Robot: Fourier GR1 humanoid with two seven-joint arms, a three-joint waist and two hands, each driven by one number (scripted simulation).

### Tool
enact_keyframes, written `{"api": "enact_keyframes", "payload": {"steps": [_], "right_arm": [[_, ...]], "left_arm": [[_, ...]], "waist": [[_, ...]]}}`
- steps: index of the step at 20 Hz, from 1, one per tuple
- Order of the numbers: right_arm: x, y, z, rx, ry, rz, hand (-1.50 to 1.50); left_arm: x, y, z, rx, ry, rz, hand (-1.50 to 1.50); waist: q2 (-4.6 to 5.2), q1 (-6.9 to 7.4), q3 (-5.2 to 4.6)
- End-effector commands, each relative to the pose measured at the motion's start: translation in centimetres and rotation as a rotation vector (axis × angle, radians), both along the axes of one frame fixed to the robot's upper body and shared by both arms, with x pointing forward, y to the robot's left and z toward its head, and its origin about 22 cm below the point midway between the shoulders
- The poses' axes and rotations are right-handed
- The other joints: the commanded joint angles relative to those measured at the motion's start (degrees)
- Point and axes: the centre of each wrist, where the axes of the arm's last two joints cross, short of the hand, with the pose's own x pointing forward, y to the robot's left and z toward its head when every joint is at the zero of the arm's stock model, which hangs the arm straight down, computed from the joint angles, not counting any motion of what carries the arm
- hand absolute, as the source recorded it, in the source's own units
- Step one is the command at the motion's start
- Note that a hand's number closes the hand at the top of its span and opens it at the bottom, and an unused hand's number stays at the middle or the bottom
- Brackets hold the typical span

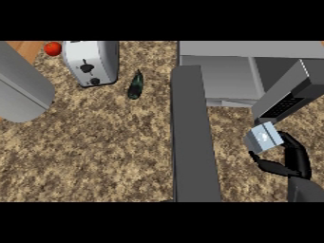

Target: Pick up the milk, place it into the microwave and close the microwave

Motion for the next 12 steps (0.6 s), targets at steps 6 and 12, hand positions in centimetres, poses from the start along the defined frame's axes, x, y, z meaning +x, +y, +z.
{"api": "enact_keyframes", "payload": {"steps": [6, 12], "right_arm": [[0.1, 3.1, -1.2, 0.058, -0.097, 0.146, 1.50], [1.6, 7.6, -1.4, 0.055, -0.127, 0.243, 1.50]], "left_arm": [[-0.2, -0.1, 1.5, 0.001, -0.039, -0.034, -1.50], [-0.2, -0.8, 0.0, -0.010, -0.058, -0.020, -1.50]], "waist": [[0.09, 0.28, 0.10], [0.14, 0.39, 0.06]]}}
